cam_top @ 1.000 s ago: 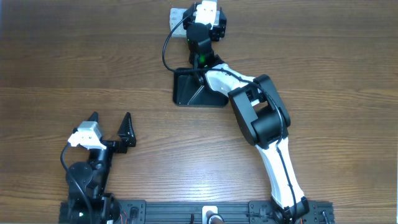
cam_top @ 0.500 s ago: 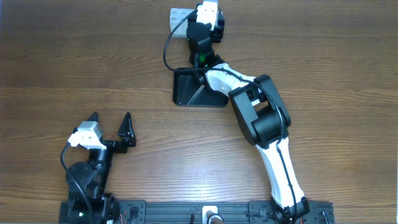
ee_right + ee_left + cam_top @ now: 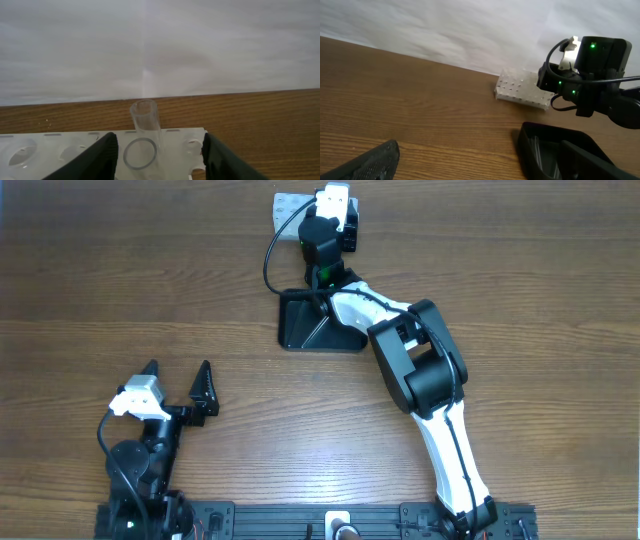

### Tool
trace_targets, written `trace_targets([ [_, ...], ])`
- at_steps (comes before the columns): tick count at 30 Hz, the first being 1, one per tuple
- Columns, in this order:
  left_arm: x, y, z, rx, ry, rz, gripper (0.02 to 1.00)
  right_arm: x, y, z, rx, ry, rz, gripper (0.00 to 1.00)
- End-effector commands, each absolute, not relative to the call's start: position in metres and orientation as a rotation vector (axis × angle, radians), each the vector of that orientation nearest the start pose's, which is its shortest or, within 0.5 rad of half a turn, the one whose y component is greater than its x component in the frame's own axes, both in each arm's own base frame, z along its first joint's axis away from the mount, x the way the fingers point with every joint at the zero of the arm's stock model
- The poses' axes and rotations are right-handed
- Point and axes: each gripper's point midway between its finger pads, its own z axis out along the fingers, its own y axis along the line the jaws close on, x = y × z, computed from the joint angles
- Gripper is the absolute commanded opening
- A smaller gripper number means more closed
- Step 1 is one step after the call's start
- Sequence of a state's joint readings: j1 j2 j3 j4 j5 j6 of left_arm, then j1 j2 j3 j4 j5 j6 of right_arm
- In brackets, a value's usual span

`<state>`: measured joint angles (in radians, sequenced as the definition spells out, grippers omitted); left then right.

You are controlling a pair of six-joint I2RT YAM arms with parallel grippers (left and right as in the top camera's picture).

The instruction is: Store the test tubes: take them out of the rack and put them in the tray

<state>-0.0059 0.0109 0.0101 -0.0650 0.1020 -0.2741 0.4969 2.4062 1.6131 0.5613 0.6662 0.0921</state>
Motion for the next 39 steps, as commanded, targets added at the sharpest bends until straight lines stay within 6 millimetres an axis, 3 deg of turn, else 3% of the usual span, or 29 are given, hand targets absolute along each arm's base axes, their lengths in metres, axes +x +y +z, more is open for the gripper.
trace_targets([
  [1,0.245,-0.02,0.158,-0.142,1.641,-0.31,1.0,0.613,0.204,0.116,0.133,1.735,-0.18,0.487],
  [6,0.245,-0.02,0.158,-0.142,1.641,-0.31,1.0,0.613,0.204,0.117,0.135,1.732,-0.179,0.415],
  [15,0.245,-0.02,0.158,-0.142,1.641,-0.31,1.0,0.615,0.208,0.121,0.126,1.714,-0.143,0.406],
  [39,0.245,-0.02,0.158,-0.142,1.641,-0.31,1.0,0.619,0.202,0.11,0.109,1.724,-0.16,0.308],
])
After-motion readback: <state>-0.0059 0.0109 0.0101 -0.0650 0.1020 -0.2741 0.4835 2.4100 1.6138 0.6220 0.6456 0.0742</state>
